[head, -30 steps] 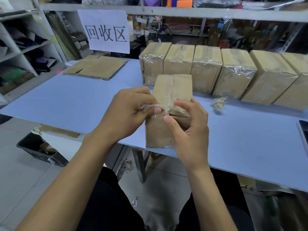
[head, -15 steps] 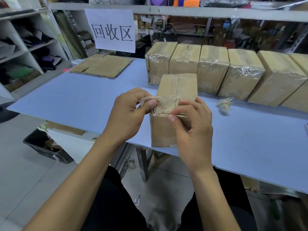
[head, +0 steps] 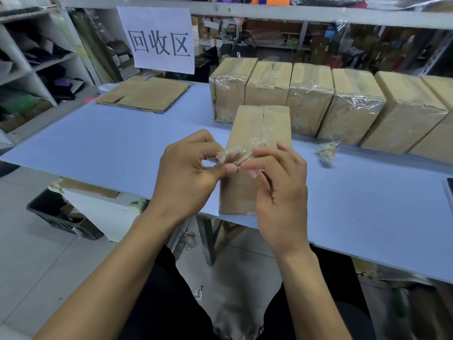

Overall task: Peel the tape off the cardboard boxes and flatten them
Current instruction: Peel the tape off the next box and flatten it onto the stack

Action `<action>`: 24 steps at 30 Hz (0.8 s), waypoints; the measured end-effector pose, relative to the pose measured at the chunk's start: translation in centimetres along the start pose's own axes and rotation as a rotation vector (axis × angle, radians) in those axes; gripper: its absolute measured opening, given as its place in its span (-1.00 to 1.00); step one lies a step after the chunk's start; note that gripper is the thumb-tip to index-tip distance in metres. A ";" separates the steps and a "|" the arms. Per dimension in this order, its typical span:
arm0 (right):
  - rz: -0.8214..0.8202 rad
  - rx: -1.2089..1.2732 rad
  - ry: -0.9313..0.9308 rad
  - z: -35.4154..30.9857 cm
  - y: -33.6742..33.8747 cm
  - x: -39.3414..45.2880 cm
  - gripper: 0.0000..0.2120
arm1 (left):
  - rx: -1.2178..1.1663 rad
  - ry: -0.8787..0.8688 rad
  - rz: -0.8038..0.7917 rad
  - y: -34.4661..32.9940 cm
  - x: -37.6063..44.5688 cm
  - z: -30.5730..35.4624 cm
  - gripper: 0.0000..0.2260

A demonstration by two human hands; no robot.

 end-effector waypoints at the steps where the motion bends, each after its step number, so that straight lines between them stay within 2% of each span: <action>1: -0.005 0.021 -0.009 0.1 0.0 0.1 -0.83 | -0.010 0.005 0.008 0.1 0.1 -0.1 -0.82; 6: -0.049 0.052 -0.026 0.4 -0.2 0.2 -0.85 | -0.069 0.015 -0.020 0.2 0.7 -0.4 -0.94; 15: -0.132 0.072 0.010 0.3 -0.1 0.6 -0.85 | 0.023 -0.033 -0.296 -0.5 3.0 -0.8 -0.82; 17: -0.129 0.084 -0.005 0.7 0.1 0.6 -0.85 | 0.008 -0.046 -0.336 -0.9 3.2 -0.7 -0.86; 22: -0.018 -0.037 0.017 -0.1 0.7 0.6 -0.92 | -0.023 -0.099 -0.304 -2.2 3.0 0.2 -0.78; 24: 0.013 -0.093 -0.013 -0.4 0.5 0.4 -0.78 | -0.013 -0.138 -0.276 -2.4 2.8 0.5 -0.77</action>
Point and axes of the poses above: each hand's wrist, its own x-axis towards the middle knuckle, its own y-axis out of the back of the hand, z = x × y, the point moved 9 cm from there along x, towards the middle knuckle, and after that the axes turned 6 degrees about x, right-handed, at the moved point
